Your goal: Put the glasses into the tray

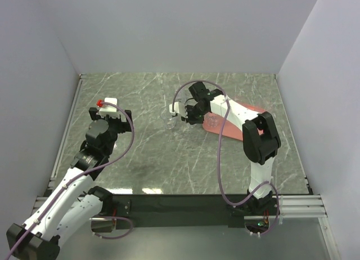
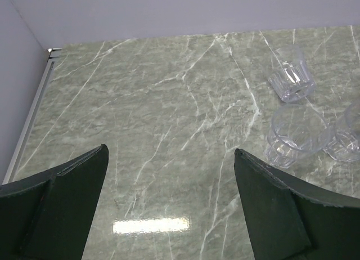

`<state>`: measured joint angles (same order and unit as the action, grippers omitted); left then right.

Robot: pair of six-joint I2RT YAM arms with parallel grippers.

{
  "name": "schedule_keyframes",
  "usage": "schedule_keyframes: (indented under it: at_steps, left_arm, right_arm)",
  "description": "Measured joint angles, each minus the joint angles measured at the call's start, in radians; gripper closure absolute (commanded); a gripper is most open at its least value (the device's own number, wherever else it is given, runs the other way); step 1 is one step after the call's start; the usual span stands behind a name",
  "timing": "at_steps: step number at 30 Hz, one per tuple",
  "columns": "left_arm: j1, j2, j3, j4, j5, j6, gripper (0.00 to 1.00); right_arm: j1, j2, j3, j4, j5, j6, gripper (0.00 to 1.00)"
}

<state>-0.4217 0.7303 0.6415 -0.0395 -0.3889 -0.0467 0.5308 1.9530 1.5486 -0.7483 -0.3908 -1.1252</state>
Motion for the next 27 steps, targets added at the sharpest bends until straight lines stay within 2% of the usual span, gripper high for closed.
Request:
schedule_keyframes:
  at_steps: [1, 2, 14, 21, 27]
  left_arm:
    - [0.002, 0.000, 0.000, 0.000, 0.000, 0.000, 0.01]
    - [0.002, 0.000, 0.000, 0.000, 0.001, 0.000, 0.01]
    - [0.010, 0.000, 0.000, 0.000, 0.008, -0.001, 0.01]
    - [0.011, 0.000, 0.000, 0.000, 0.010, -0.001, 0.01]
    - [0.011, 0.006, 0.000, 0.000, 0.022, -0.001, 0.01]
  right_arm:
    - [0.003, 0.000, 0.001, 0.004, 0.007, 0.004, 0.99]
    - [0.004, 0.000, 0.003, 0.001, 0.008, 0.004, 1.00]
    - [0.012, -0.060, 0.042, -0.043, 0.003, 0.078, 1.00]
    - [0.014, -0.277, 0.043, -0.058, -0.034, 0.131, 1.00]
    - [0.003, -0.492, -0.070, -0.054, -0.051, 0.160, 1.00]
